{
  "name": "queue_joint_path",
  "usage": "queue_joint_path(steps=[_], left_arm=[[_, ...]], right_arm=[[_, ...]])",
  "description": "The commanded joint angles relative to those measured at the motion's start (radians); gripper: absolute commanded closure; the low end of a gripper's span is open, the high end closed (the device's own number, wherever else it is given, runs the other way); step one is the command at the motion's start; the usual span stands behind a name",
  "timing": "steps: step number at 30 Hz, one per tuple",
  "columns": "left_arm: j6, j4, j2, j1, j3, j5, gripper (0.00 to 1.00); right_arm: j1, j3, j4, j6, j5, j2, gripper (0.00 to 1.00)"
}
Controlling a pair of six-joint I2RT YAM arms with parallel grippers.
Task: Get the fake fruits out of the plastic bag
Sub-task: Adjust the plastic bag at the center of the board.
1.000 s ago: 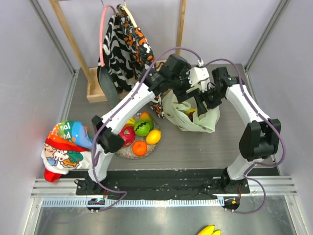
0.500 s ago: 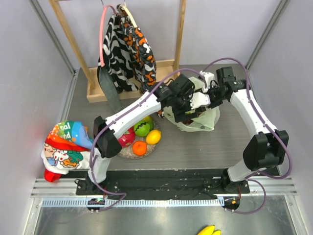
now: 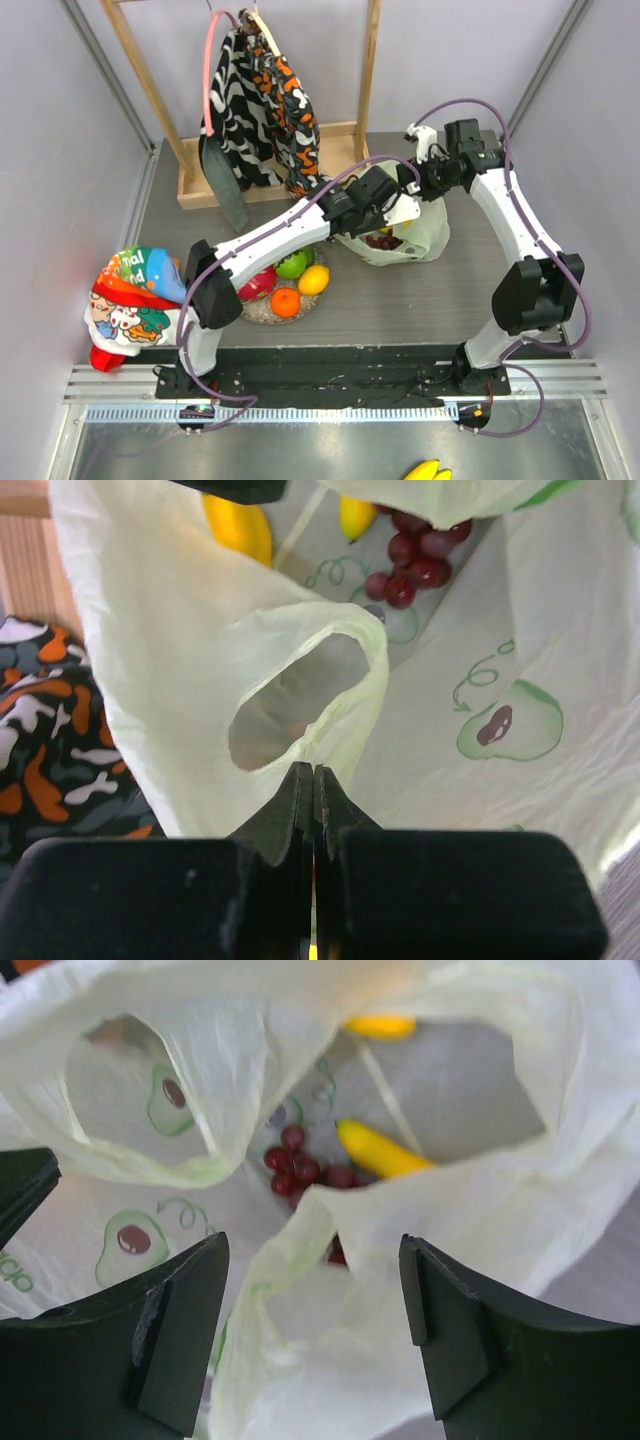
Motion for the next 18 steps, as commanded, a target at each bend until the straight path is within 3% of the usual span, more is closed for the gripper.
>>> queue_joint_path(steps=[1,9,13,18], left_arm=[[-0.026,0.03,-0.113,0.021,-0.027,-0.068,1.0],[-0.03,0.041,-0.156,0.057,-0.058,-0.103,1.0],[-0.033,0.033,-0.141,0.058,-0.043,-0.094,1.0],[-0.038,0.033,-0.14,0.06,-0.024,-0.091,1.0]], right_arm=[[0.0,0.088,0.108,-0.031,-0.18,0.074,0.25],[0.021,0.155,0.062,-0.099,-0.256,0.258,0.35],[0.026,0.223,0.036,-0.068,-0.161,0.364,0.41],[0.024,0.231,0.025,-0.08,-0.006,0.38,0.47]])
